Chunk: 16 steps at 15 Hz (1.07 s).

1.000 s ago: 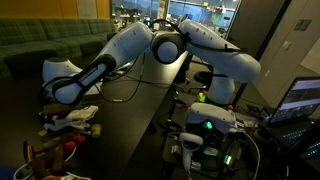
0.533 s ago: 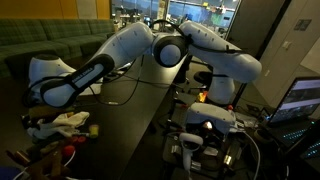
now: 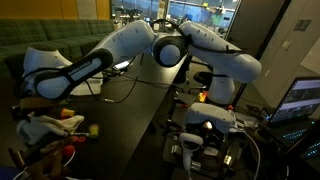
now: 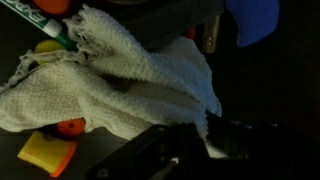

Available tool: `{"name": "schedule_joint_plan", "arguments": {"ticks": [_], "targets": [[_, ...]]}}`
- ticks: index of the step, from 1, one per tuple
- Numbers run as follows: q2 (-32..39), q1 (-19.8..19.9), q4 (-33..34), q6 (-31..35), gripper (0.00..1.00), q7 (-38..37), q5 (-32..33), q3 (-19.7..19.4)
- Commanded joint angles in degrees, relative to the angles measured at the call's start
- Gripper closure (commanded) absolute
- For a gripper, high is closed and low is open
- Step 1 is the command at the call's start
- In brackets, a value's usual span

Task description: Use the towel to sweep the things on the table to the left and then put the towel in the white bin

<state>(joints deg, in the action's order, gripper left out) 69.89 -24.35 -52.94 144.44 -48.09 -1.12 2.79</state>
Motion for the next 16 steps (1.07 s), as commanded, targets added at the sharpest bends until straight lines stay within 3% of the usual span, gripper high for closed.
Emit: {"name": "schedule_joint_plan", "arguments": {"ticks": [1, 4, 10, 16], "targets": [[-5.30, 3.24, -2.84, 0.72, 0.91, 2.58, -1.20, 1.64], [-10.42, 5.89, -7.05, 2.29, 0.91, 2.71, -0.91, 0.97], [-22.94, 12.76, -21.65, 8.53, 0.91, 2.08, -0.64, -0.44], [-33.11, 16.05, -37.00, 11.62, 0.91, 5.44, -4.17, -3.90]]}}
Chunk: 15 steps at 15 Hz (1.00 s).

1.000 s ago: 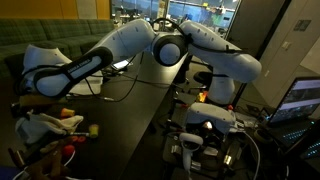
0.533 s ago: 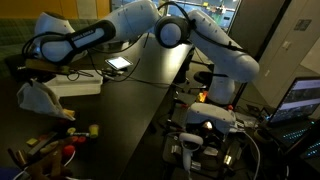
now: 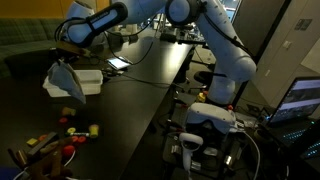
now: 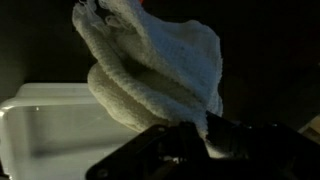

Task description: Use the towel to sweep the things on the table to the left and then put the towel in the white bin

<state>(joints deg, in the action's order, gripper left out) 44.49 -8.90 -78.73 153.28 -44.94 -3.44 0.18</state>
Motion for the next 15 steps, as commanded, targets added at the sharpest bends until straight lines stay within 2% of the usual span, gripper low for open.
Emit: {"name": "schedule_joint_plan", "arguments": {"ticks": [1, 2, 4, 6, 9, 11, 15], "targets": [[-9.30, 0.49, -13.90, 2.92, 0.91, 2.36, -1.39, -2.38], [-10.76, 0.42, -16.65, 2.89, 0.91, 2.62, -0.94, -3.19], [-11.43, -2.15, -20.39, 3.48, 0.91, -0.27, 2.01, -7.77], [-10.30, -5.27, -22.47, 4.06, 0.91, -3.66, 5.97, -12.55], [-6.87, -9.18, -23.29, 3.12, 0.91, -9.30, 11.15, -17.71], [-3.78, -11.04, -22.32, 2.14, 0.91, -13.12, 13.28, -19.62], [1.55, -11.40, -18.96, 0.00, 0.91, -17.09, 12.65, -19.15]]}}
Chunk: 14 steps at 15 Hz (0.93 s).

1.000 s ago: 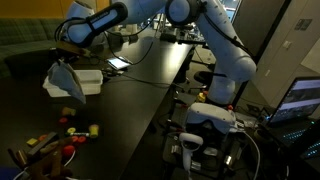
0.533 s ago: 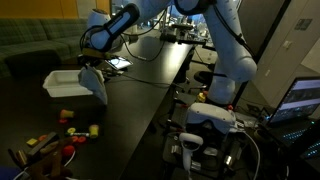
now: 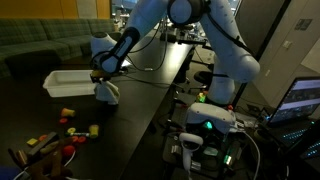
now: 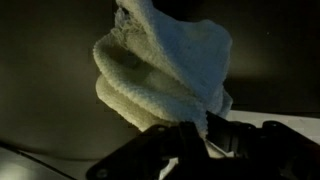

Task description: Use the towel to sweep the things on the table to the left and then put the towel in the white bin

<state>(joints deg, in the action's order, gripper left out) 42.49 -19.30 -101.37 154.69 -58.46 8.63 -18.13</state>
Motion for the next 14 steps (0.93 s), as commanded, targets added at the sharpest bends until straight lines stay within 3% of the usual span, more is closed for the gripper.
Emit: {"name": "schedule_joint_plan", "arguments": {"ticks": [1, 14], "targets": [[4.49, -0.93, 4.37, -1.63, 0.91, -4.07, 0.32, -0.52], [14.41, 0.23, 20.15, -7.93, 0.91, -5.77, -0.70, 3.47]]}}
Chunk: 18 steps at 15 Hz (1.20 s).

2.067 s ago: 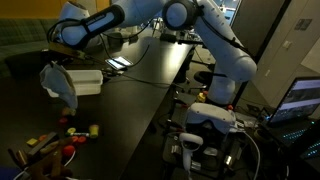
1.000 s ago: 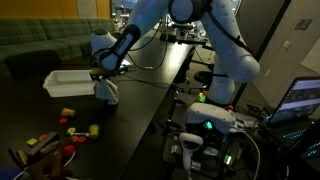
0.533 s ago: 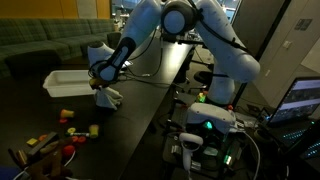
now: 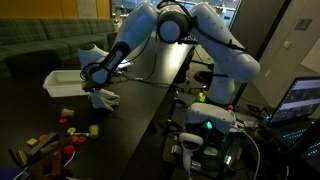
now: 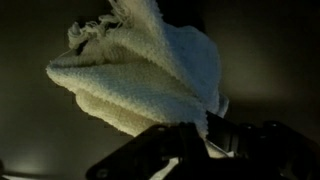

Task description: Use the towel to sweep the things on the table to the left and then put the towel in the white bin

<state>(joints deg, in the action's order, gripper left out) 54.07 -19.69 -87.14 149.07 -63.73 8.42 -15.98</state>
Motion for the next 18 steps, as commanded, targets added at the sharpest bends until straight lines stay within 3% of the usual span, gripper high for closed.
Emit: {"name": "schedule_joint_plan", "arguments": {"ticks": [1, 18], "targets": [[3.63, 0.62, 7.38, -2.86, 0.91, -0.40, -0.54, 1.79], [19.42, -2.20, 39.72, -15.40, 0.91, 1.75, -1.52, 13.98]]}}
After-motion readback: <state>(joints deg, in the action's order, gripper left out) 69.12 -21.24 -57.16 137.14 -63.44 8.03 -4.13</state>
